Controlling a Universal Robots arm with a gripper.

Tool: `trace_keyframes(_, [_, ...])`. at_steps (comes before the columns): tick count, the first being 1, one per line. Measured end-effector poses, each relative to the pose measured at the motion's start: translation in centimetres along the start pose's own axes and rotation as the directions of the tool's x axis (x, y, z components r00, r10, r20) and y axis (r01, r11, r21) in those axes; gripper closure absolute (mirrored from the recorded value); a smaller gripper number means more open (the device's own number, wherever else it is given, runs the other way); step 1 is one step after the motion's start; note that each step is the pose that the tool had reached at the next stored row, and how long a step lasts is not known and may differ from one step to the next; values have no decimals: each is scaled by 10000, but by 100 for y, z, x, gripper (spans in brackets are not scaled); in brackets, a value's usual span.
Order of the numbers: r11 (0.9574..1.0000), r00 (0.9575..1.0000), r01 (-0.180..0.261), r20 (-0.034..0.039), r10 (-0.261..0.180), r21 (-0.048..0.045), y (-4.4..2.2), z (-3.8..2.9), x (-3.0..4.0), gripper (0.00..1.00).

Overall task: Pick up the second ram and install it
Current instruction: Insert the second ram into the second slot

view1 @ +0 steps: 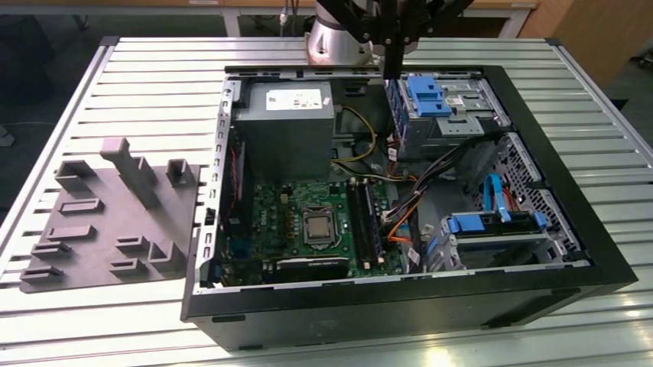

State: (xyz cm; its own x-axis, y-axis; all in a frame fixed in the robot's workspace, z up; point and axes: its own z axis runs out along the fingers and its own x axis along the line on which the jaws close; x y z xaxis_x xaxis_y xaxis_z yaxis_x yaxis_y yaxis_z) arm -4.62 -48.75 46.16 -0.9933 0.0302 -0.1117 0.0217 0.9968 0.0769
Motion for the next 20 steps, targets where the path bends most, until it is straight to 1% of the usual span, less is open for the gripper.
trace_keyframes(4, [10000, 10000, 0, 0, 0, 0, -1, 7, 1, 88])
trace_keyframes(6, [10000, 10000, 0, 0, 0, 0, -3, 40, 5, 88])
trace_keyframes(12, [10000, 10000, 0, 0, 0, -1, -4, 51, 6, 88])
trace_keyframes(14, [10000, 10000, 0, 0, 0, 0, -10, 122, 14, 88])
trace_keyframes(20, [10000, 10000, 0, 0, 0, 0, -10, 134, 15, 88])
